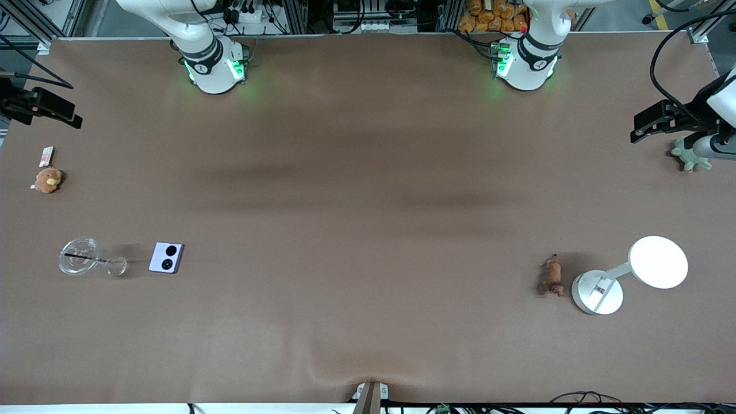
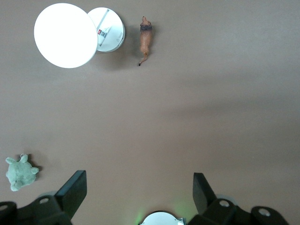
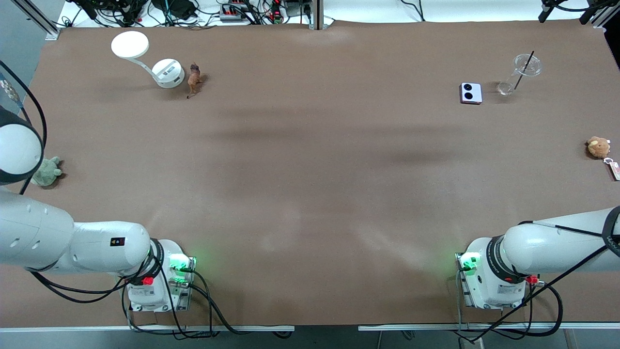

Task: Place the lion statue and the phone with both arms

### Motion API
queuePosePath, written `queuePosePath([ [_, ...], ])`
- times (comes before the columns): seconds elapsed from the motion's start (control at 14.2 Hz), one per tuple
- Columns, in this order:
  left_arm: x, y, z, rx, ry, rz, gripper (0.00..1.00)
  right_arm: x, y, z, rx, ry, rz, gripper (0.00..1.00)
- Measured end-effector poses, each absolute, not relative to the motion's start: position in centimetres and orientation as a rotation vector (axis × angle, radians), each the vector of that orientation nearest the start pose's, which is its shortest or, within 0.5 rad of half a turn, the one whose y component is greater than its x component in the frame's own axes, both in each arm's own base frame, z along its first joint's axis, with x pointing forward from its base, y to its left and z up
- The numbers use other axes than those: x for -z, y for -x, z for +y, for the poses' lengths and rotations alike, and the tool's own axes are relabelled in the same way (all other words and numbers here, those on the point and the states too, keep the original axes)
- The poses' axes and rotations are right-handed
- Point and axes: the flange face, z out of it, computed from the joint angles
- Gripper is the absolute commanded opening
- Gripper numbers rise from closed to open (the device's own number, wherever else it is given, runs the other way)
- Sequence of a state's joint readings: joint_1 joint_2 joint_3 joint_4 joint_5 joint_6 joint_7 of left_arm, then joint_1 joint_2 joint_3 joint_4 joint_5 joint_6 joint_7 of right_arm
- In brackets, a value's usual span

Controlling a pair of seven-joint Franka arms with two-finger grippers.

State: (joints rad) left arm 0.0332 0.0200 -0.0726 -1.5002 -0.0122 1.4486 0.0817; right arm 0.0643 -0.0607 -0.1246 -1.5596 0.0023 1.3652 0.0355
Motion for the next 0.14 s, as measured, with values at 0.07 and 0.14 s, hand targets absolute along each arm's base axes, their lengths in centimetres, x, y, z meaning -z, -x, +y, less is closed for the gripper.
queuePosePath([
  [0.07,-63.61,-54.78,-2.26,-0.112,3.149,0.193,1.00,-64.51,-51.25,-3.33,-0.210,3.125,0.144,1.00],
  [0.14,-63.61,-54.78,-2.26,-0.112,3.149,0.193,1.00,-64.50,-51.25,-3.44,-0.210,3.128,0.135,1.00],
])
